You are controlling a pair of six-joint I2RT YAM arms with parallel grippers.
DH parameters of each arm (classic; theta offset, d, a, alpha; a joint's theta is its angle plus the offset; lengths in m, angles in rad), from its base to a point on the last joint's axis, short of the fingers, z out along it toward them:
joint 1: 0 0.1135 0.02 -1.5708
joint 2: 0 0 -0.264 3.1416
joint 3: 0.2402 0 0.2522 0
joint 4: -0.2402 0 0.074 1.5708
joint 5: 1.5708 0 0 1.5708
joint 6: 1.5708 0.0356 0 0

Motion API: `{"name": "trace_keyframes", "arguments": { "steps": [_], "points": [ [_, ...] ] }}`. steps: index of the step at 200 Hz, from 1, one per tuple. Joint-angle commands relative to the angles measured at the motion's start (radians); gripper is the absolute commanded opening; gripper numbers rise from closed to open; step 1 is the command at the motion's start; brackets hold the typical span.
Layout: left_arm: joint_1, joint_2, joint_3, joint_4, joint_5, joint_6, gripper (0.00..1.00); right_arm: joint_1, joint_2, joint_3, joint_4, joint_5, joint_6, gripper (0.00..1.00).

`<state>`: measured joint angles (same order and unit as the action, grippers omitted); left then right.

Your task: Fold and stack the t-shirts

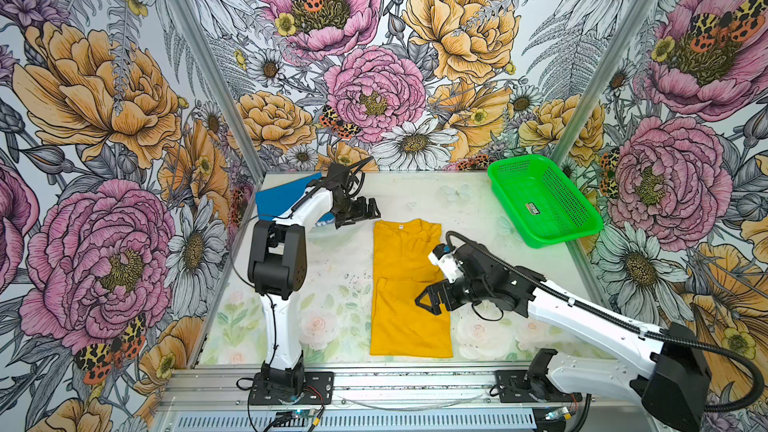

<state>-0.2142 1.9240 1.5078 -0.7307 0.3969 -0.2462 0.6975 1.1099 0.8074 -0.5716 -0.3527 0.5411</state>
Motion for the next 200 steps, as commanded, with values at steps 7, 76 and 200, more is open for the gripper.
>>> {"name": "trace_keyframes", "arguments": {
  "steps": [7, 76, 200],
  "points": [
    [-0.048, -0.234, -0.323, 0.209, -0.075, -0.161, 0.99, -0.131, -0.06, 0.004, -0.152, 0.027, 0.021, 0.99],
    [-0.37, -0.706, -0.897, 0.288, -0.103, -0.321, 0.99, -0.176, -0.014, -0.097, -0.215, -0.002, 0.015, 0.97],
    [-0.728, -0.992, -1.182, 0.222, -0.166, -0.602, 0.57, 0.24, 0.005, -0.294, -0.1, 0.003, 0.217, 0.61]
  ]
}}
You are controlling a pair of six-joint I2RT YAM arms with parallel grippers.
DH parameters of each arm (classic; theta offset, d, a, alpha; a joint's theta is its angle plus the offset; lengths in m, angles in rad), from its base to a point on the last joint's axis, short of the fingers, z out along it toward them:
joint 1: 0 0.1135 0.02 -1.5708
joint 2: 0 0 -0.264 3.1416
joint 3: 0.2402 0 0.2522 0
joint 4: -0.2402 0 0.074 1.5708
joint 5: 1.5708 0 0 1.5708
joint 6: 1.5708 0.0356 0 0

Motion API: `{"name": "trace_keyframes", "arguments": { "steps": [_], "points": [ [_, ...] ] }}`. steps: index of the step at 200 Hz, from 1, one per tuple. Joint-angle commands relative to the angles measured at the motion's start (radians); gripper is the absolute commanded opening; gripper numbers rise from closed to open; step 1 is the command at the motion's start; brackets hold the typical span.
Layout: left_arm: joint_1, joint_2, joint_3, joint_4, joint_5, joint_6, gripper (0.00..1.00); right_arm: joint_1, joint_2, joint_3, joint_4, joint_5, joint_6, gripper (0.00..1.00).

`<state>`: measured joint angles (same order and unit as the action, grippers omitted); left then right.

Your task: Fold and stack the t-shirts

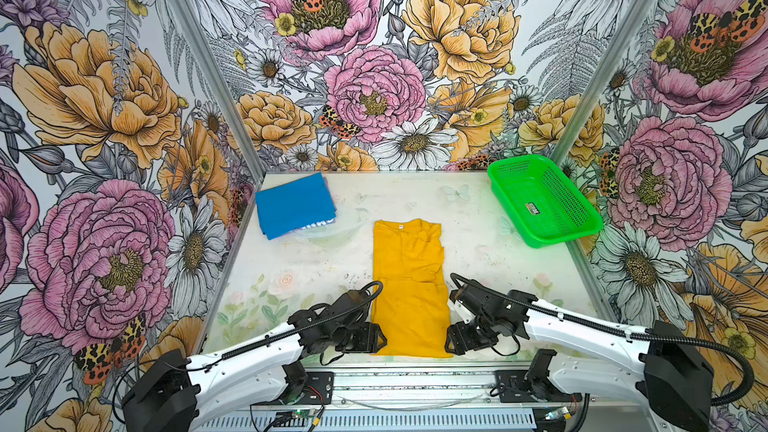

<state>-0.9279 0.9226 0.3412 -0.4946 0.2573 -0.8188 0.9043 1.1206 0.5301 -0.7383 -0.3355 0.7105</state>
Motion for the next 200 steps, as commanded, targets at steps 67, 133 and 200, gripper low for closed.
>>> {"name": "trace_keyframes", "arguments": {
  "steps": [67, 133, 200],
  "points": [
    [-0.059, 0.077, -0.005, -0.022, -0.015, -0.04, 0.41, 0.081, 0.045, -0.031, 0.144, -0.038, 0.048, 0.34],
    [-0.032, -0.004, 0.046, -0.069, -0.008, -0.032, 0.0, 0.023, -0.028, 0.026, 0.074, -0.047, 0.029, 0.0],
    [0.196, 0.08, 0.272, -0.071, 0.09, 0.158, 0.0, -0.228, -0.027, 0.256, -0.005, -0.155, -0.145, 0.0]
  ]
}}
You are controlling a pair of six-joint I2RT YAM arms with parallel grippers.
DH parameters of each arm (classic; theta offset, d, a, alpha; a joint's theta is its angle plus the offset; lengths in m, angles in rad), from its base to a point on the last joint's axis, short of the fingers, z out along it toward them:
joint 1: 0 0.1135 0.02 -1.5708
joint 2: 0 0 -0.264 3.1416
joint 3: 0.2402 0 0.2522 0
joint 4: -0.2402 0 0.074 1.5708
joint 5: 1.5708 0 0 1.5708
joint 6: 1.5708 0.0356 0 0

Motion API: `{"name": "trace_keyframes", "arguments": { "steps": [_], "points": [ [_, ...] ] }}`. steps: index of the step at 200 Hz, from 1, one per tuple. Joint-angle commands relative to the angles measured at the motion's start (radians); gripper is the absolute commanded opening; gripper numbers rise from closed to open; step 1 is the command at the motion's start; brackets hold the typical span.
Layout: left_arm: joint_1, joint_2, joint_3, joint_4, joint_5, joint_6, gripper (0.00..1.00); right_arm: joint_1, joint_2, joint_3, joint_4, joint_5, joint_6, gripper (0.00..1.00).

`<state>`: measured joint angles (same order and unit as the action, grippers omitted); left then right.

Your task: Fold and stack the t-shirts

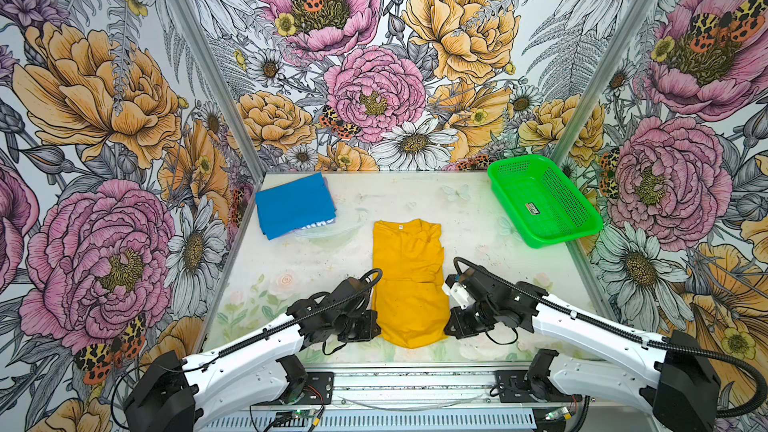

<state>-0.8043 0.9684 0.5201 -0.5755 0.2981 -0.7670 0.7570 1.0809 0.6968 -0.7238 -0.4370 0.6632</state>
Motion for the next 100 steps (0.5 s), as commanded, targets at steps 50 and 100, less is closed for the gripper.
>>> {"name": "trace_keyframes", "arguments": {
  "steps": [50, 100],
  "points": [
    [0.285, 0.261, 0.328, 0.014, 0.121, 0.269, 0.0, -0.268, 0.266, 0.312, -0.017, -0.071, -0.225, 0.0],
    [0.437, 0.547, 0.589, 0.016, 0.164, 0.351, 0.0, -0.398, 0.563, 0.574, -0.014, -0.093, -0.301, 0.0]
  ]
}}
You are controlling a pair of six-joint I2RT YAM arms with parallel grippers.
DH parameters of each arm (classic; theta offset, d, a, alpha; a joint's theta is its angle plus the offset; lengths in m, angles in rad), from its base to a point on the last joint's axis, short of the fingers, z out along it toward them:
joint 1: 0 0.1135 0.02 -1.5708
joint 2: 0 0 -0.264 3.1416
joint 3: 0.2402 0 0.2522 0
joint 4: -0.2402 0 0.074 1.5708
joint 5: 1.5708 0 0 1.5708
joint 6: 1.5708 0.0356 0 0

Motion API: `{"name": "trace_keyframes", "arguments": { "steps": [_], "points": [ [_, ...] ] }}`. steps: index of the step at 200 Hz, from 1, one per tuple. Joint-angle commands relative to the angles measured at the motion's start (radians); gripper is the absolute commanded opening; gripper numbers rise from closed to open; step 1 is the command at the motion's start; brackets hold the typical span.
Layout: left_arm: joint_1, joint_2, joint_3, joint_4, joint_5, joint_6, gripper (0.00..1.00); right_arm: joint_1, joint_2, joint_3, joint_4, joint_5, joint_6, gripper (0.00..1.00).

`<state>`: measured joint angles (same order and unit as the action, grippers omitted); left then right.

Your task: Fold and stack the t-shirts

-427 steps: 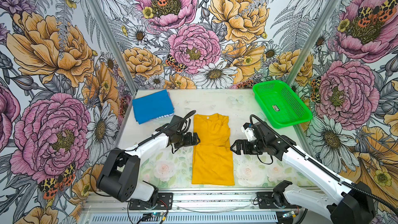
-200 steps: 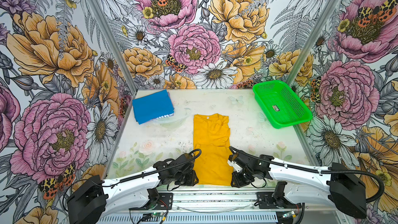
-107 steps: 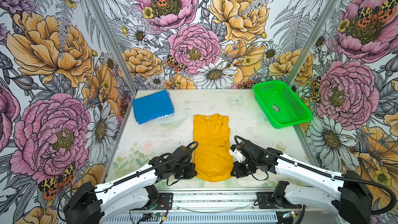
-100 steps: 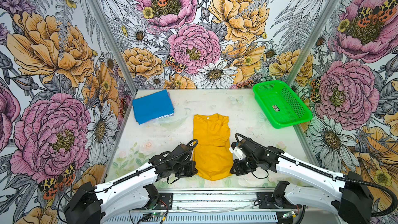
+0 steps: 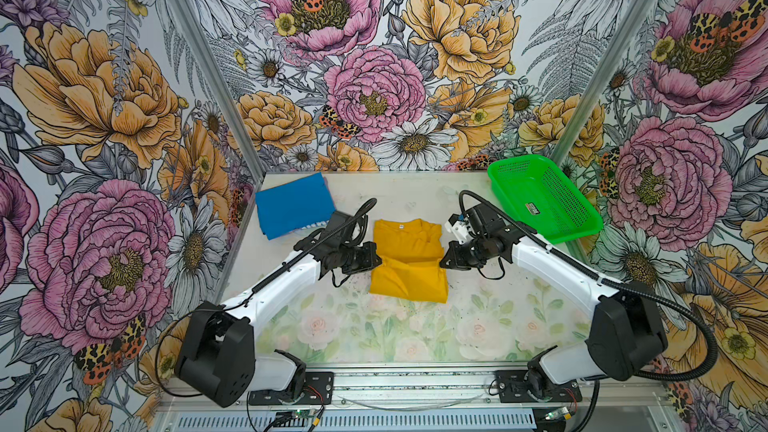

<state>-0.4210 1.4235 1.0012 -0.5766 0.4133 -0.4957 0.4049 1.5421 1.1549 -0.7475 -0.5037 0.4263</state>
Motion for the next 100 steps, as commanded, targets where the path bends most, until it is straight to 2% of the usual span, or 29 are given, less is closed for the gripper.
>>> {"name": "trace_keyframes", "arguments": {
  "steps": [1, 59, 100],
  "points": [
    [0.056, 0.098, 0.113, 0.017, 0.049, 0.081, 0.0, -0.048, 0.11, 0.121, 0.01, -0.027, -0.065, 0.0],
    [0.14, 0.388, 0.378, 0.016, 0.141, 0.103, 0.0, -0.144, 0.446, 0.434, 0.005, -0.095, -0.069, 0.0],
    [0.168, 0.568, 0.525, 0.012, 0.208, 0.103, 0.0, -0.179, 0.557, 0.547, 0.005, -0.114, -0.054, 0.0]
  ]
}}
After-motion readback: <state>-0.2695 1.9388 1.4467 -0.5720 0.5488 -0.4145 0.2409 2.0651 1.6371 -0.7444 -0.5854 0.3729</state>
